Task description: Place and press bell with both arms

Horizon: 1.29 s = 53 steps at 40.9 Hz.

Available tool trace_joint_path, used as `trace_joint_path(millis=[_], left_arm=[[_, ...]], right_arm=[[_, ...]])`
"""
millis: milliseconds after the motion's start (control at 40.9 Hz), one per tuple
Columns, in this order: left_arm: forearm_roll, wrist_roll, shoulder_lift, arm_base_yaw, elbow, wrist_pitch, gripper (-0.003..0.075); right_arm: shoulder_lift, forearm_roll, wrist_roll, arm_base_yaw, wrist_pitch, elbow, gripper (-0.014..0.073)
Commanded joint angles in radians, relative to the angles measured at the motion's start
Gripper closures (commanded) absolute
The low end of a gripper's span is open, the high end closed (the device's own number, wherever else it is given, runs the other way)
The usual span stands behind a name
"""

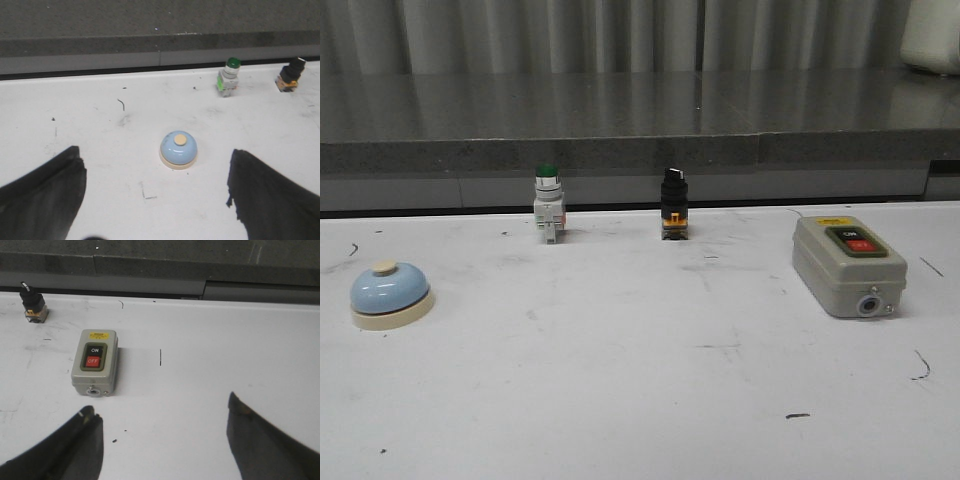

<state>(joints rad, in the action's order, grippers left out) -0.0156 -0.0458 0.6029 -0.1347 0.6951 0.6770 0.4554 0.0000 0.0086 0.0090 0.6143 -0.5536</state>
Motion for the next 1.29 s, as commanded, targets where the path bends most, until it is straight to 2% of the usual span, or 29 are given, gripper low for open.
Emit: trace_joint_path(millis=[0, 244, 806, 1270], left_arm=[[-0.006, 0.016, 0.082, -0.054, 0.06, -0.059, 0.0155], [0.008, 0.016, 0.334, -0.117, 0.137, -0.063, 0.0155], [0.008, 0.016, 0.956, -0.119, 0.383, -0.065, 0.0109], [0.008, 0.014, 1.217, -0.119, 0.483, -0.074, 0.0111]], right_arm=[[0.015, -0.009, -0.001, -0.006, -0.071, -0.028, 0.0053], [0.015, -0.009, -0.001, -0.006, -0.071, -0.028, 0.0053], [0.015, -0.009, -0.001, -0.006, -0.071, -0.028, 0.0053], [0.015, -0.009, -0.001, -0.006, -0.071, -0.028, 0.0053]])
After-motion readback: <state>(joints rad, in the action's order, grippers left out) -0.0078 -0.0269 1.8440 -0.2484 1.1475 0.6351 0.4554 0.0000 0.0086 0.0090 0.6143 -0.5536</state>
